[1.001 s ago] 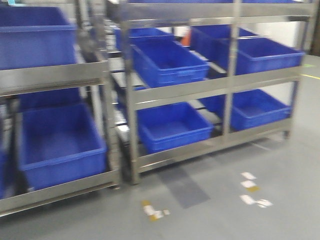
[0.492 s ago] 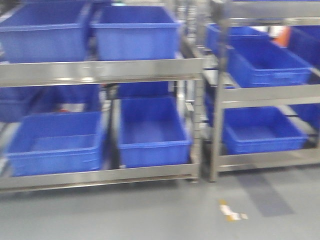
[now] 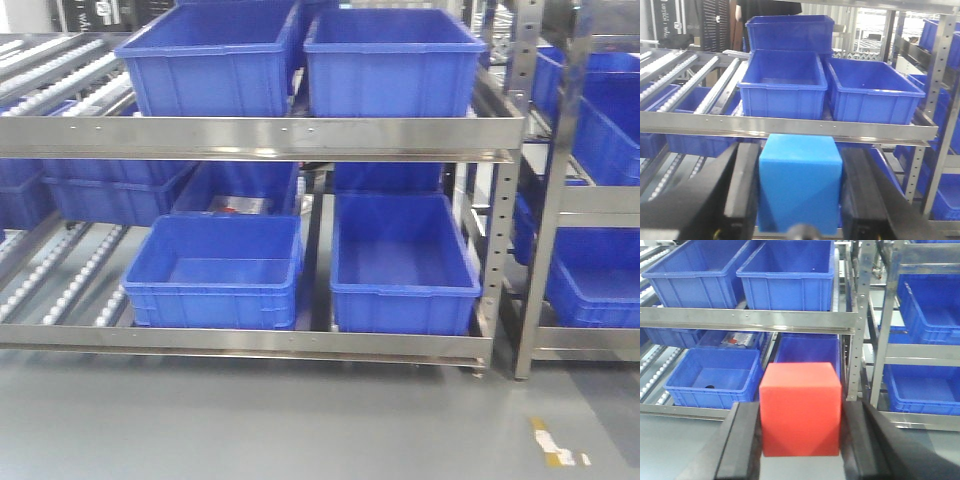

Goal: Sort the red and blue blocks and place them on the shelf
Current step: 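Drive the base up to the blue-bin shelf holding both cubes, then move both grippers forward over two adjacent blue bins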

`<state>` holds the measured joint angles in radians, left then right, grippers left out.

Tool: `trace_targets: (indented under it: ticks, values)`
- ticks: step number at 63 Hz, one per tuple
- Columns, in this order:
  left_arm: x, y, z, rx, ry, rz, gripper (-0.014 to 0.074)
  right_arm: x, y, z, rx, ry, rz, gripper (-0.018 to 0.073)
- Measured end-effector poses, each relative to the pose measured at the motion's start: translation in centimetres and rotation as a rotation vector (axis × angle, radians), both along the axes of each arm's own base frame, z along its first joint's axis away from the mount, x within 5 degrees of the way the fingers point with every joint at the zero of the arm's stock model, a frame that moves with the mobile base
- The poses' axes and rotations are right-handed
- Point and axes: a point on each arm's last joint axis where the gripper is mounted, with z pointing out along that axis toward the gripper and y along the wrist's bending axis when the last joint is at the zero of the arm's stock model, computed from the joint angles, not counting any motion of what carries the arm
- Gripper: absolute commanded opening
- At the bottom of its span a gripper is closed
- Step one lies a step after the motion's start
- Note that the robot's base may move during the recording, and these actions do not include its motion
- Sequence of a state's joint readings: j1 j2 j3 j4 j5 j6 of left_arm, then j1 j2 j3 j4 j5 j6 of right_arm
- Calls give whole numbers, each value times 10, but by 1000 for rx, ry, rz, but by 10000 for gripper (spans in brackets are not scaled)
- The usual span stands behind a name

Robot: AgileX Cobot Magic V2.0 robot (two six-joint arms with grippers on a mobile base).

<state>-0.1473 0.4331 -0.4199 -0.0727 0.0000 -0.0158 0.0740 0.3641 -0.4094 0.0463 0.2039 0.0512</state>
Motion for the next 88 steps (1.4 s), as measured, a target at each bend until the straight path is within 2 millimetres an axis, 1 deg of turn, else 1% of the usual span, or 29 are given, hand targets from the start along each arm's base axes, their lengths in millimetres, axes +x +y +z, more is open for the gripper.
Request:
trace_targets:
  ticks: [88]
  values:
    - [0,0,0,0,0,0,321,0,0,0,0,0,0,375]
